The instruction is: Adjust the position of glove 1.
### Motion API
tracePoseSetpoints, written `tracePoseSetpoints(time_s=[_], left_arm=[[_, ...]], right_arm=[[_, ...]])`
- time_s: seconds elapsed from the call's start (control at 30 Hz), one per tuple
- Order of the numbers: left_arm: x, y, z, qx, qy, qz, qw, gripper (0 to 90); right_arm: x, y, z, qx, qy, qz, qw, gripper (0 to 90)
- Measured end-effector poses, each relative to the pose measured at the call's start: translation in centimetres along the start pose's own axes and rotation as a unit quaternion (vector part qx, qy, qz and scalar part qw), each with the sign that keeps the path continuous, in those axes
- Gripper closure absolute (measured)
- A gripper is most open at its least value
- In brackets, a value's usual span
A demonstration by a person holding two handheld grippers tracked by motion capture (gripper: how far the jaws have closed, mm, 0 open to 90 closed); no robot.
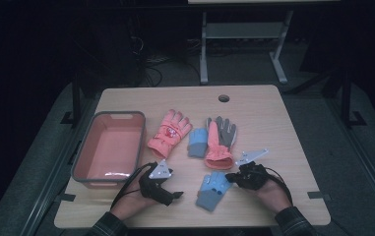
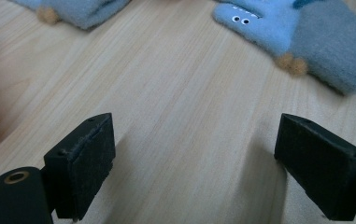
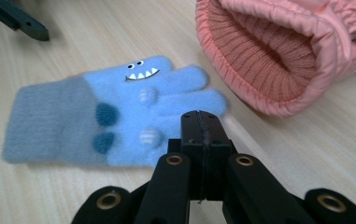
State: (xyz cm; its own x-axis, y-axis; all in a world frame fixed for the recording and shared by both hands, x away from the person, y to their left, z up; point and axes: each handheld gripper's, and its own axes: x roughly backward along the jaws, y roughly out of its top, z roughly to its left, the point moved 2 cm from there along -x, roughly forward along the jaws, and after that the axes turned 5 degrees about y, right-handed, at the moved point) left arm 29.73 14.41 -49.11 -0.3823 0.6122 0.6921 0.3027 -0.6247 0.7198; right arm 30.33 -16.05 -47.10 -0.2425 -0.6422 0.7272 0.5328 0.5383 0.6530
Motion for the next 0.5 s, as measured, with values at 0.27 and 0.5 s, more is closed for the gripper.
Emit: tracePoseSetpoints(time_s=[0.27, 0.5], left_arm=[[0.0, 0.0, 0.0, -0.001, 0.0, 0.0, 1.0, 11.8], [0.0, 0.0, 0.0, -0.001, 0.001, 0.0, 1.0, 11.8]], right_arm=[[0.0, -0.8, 0.2, 0.0, 0.003, 0.023, 0.9997, 89.9], [1.4, -2.2, 0.9, 0.0, 0.0, 0.039, 0.9992, 89.8]])
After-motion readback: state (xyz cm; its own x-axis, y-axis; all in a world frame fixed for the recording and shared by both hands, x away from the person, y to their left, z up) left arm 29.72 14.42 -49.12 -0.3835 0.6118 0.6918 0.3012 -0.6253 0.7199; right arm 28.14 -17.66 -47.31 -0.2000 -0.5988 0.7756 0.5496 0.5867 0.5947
